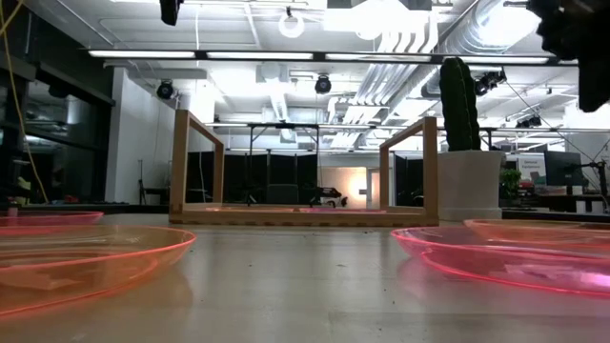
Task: Place and stack plates onto a shelf
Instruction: Stack the top right orange plate on top of the orange plate
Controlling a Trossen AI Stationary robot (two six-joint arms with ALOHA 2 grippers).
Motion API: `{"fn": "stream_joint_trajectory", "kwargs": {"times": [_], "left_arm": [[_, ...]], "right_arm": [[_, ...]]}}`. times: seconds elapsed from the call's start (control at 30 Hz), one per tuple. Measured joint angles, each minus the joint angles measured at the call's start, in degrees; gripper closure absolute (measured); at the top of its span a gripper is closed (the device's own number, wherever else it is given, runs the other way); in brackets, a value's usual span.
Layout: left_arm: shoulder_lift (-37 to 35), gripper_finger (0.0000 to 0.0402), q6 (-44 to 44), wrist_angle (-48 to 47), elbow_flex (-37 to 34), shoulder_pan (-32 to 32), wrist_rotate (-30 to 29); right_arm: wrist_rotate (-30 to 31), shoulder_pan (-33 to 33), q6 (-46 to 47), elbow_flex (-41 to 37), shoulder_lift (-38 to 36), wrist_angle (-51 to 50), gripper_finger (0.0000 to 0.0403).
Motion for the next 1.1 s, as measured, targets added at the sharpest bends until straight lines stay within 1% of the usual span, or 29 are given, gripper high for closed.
{"fn": "stream_joint_trajectory", "kwargs": {"times": [0.1, 0.27, 0.37, 0.43, 0.53, 0.63, 0.7, 0.73, 0.87, 1.0, 1.1], "left_arm": [[0.0, 0.0286, -0.04, -0.01, 0.0, 0.09, 0.03], [0.0, 0.0286, -0.14, 0.01, 0.0, 0.08, 0.12], [0.0, 0.0286, -1.09, -0.01, 0.0, 0.08, 0.16], [0.02, 0.0286, -1.18, 0.01, 0.0, 0.08, 0.14], [0.01, 0.0286, -1.55, 0.0, 0.0, 0.08, 0.16], [0.02, 0.0286, -1.54, 0.0, 0.0, 0.08, 0.16], [0.02, 0.0286, -1.57, 0.01, 0.0, 0.08, 0.15], [0.02, 0.0286, -1.55, 0.01, 0.0, 0.08, 0.14], [0.02, 0.0286, -1.57, -0.01, 0.0, 0.08, 0.14], [0.02, 0.0286, -1.53, -0.01, 0.0, 0.08, 0.14], [0.02, 0.0286, -1.53, -0.02, 0.0, 0.11, 0.01]], "right_arm": [[-3.22, 0.04, 0.14, -3.72, -0.03, 2.29, 0.0403], [-11.78, 0.07, 2.18, -12.83, -0.2, 9.71, 0.04], [-13.1, 0.07, 3.69, -16.99, -1.14, 12.82, 0.0382], [-13.05, 0.06, 4.7, -19.48, -2.46, 15.28, 0.0359], [-12.53, 0.05, 5.14, -23.25, -4.53, 18.75, 0.0316], [-9.06, 0.05, 7.45, -26.19, -6.24, 22.22, 0.0275], [-6.44, 0.05, 8.14, -27.96, -6.74, 25.73, 0.0259], [-6.18, 0.02, 8.55, -28.99, -6.76, 27.42, 0.0254], [-5.99, 0.04, 10.57, -32.54, -6.64, 32.81, 0.0251], [-2.83, 0.11, 11.88, -33.51, -6.66, 35.48, 0.0259], [-0.93, 0.03, 12.26, -33.66, -6.37, 35.34, 0.0274]]}}
